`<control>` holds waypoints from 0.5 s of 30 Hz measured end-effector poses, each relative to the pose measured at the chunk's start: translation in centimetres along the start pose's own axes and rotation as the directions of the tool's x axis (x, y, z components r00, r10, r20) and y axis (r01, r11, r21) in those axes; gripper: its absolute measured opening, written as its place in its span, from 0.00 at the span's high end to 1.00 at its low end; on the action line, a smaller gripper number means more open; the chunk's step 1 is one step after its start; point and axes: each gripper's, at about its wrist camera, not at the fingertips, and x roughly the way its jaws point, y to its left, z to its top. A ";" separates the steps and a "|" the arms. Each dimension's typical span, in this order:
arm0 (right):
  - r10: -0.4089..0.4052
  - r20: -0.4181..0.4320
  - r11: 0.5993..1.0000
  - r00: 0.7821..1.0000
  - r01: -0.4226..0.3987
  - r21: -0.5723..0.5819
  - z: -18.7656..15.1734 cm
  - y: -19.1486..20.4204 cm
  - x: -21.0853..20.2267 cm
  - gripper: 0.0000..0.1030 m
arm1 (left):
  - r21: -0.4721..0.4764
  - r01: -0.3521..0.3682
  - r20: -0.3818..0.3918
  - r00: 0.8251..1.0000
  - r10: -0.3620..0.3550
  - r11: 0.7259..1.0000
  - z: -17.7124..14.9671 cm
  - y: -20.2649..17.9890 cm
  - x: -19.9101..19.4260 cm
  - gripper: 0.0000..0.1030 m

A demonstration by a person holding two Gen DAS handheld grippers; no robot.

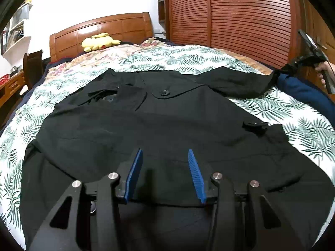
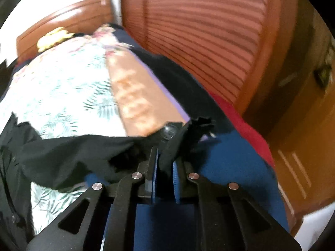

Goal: Fold large clothes
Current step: 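Lift the held sleeve over the coat front and open the right tool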

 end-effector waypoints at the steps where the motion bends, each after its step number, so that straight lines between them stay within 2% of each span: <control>1: 0.004 0.013 1.000 1.000 -0.003 -0.025 0.2 1.0 -0.7 0.91 | 0.002 0.007 -0.002 1.000 -0.007 1.000 0.1 0.0 -0.2 0.57; 8: 0.084 0.090 0.983 0.992 -0.068 -0.172 1.3 9.1 -5.9 0.93 | 0.031 0.035 0.019 0.999 -0.036 0.999 0.6 -0.4 -2.5 0.57; 15: 0.189 0.125 0.936 0.974 -0.140 -0.324 1.1 17.9 -11.0 0.94 | -0.002 0.046 0.064 0.997 -0.046 0.999 2.1 1.6 -6.0 0.57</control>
